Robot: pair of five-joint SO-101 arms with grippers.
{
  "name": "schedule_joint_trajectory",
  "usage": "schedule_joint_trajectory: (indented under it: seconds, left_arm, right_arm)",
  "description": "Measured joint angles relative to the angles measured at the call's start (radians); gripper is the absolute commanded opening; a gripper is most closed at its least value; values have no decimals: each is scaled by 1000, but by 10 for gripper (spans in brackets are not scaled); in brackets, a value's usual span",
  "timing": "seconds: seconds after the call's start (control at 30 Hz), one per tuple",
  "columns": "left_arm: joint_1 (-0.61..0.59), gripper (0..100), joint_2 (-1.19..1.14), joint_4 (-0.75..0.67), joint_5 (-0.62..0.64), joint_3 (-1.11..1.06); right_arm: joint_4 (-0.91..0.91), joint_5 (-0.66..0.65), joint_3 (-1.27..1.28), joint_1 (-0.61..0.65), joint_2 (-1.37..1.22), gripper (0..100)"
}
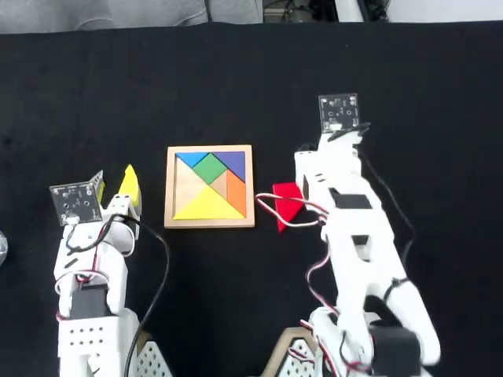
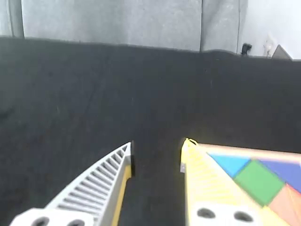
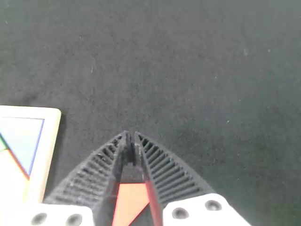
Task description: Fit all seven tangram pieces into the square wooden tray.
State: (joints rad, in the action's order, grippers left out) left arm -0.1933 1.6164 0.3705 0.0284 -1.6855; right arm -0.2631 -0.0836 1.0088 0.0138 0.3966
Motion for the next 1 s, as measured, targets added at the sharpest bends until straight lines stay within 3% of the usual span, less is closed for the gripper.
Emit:
schedule_joint_trajectory:
  seconds: [0.37, 0.6, 0.7, 0.83, 0.9, 1.0]
  left_arm:
    - [0, 181, -52, 44, -28, 9]
    - [5, 180, -387, 0, -29, 140]
    - [5, 181, -605, -55, -29, 229]
    - [5, 189, -884, -69, -25, 364]
    - [-5, 227, -971, -43, 20, 428]
    - [-14, 252, -1011, 35, 71, 500]
  right_arm:
    - [20, 0, -20, 2, -37, 12]
    - [172, 0, 152, 52, 107, 20]
    - [221, 0, 226, 58, 196, 117]
    - [233, 92, 269, 60, 279, 274]
    - [233, 110, 273, 58, 290, 237]
    - [233, 107, 273, 57, 292, 2]
